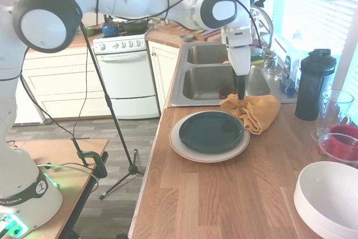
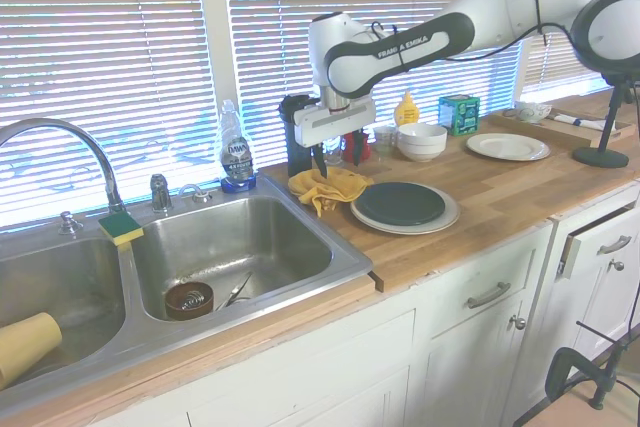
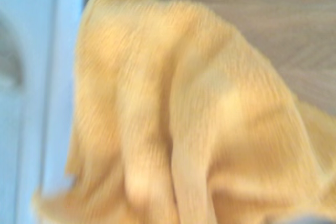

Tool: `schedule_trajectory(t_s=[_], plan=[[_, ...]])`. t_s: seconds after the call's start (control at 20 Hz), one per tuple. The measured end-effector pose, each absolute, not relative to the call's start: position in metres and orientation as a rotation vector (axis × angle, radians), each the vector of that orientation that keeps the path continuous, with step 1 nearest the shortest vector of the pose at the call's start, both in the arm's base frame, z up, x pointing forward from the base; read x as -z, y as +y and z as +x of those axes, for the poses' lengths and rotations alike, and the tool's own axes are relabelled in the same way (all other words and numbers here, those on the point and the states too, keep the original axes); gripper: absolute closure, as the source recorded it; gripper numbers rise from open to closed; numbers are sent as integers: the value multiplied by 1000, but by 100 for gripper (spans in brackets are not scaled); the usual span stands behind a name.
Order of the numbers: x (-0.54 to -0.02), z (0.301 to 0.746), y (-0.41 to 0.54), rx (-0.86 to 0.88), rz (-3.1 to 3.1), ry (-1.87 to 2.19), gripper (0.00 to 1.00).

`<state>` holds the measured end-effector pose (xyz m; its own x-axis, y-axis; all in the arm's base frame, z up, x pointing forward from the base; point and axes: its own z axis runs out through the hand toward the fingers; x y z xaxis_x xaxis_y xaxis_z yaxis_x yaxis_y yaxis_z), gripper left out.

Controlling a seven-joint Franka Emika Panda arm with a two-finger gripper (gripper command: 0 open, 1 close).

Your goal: Wipe the blue plate in counterclockwise motion

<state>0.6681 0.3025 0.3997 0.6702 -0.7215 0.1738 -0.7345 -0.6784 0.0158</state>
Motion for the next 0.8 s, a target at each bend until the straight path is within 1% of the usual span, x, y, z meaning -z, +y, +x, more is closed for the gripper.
schedule_trajectory(t_s=[0.2,0.55,0.6,0.8], plan=[[-379,688,305,-227,2765,-1241,0],[-345,701,316,-141,2744,-1229,0],[-343,701,318,-135,2745,-1219,100],[-343,702,320,-131,2750,-1203,100]])
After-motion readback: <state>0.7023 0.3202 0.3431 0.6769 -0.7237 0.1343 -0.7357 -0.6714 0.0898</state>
